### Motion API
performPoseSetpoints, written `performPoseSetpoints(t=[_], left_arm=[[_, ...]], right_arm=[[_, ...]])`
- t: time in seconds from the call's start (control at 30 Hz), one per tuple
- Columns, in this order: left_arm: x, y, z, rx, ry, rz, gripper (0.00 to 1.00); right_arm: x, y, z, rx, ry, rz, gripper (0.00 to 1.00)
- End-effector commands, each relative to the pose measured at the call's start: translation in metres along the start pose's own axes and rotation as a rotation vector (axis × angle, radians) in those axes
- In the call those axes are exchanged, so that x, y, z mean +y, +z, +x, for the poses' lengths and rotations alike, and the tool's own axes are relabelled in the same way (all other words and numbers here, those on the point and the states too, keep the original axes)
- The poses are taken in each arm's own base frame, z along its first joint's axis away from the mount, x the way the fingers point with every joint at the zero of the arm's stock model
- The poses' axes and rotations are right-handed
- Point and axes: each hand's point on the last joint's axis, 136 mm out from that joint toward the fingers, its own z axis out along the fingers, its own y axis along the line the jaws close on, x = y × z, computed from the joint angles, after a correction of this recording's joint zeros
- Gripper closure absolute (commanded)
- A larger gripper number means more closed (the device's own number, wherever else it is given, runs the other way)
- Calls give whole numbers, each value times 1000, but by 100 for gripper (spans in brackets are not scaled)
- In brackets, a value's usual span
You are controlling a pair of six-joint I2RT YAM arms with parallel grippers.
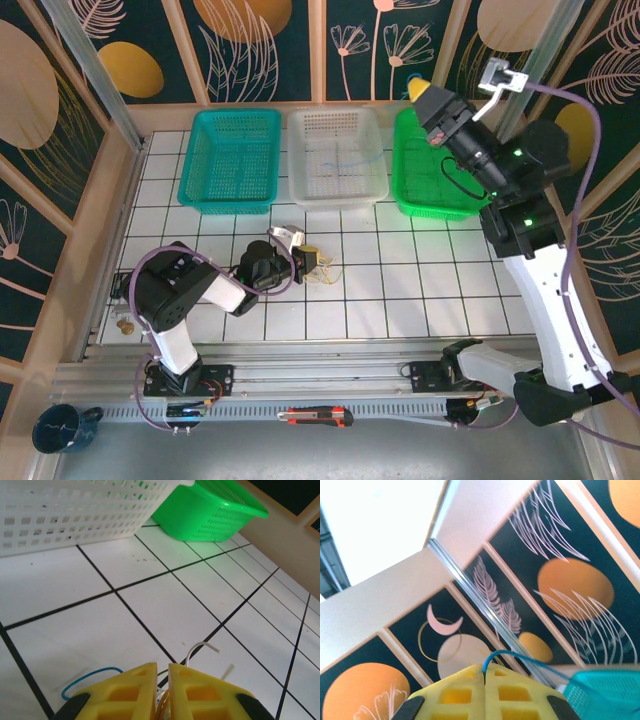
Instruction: Untangle the cables
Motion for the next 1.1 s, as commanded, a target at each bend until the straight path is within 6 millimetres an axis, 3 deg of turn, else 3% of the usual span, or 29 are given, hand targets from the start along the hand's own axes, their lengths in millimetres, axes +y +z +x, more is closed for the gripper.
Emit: performPoseSetpoints(t=[0.0, 0.17, 0.37, 0.47, 0.5, 0.7, 0.87, 0.97, 1.07], left_arm=[[2, -1, 13, 34, -20, -3, 84], [1, -3, 11, 26, -23, 0, 82], [-6, -6, -1, -4, -44, 15, 74], [-10, -8, -9, -20, -60, 22, 64], [-16, -12, -22, -50, -58, 34, 60], [-28, -23, -52, -115, -67, 37, 34], [-34, -30, -73, -155, -71, 24, 18], [-37, -37, -85, -185, -78, 17, 1], [-41, -42, -95, -210, -92, 16, 1]], right_arm=[[32, -8, -30, -73, -57, -83, 100], [27, -4, -38, -72, -75, -60, 100], [-14, -3, -29, -71, -75, 42, 100], [-40, -5, -25, -82, -84, 113, 100], [-49, -6, -24, -84, -89, 140, 100], [-98, -9, -26, -103, -113, 277, 100], [-138, -11, -37, -141, -138, 373, 100], [-166, -12, -43, -159, -160, 440, 100], [-204, -15, -40, -167, -185, 525, 100]])
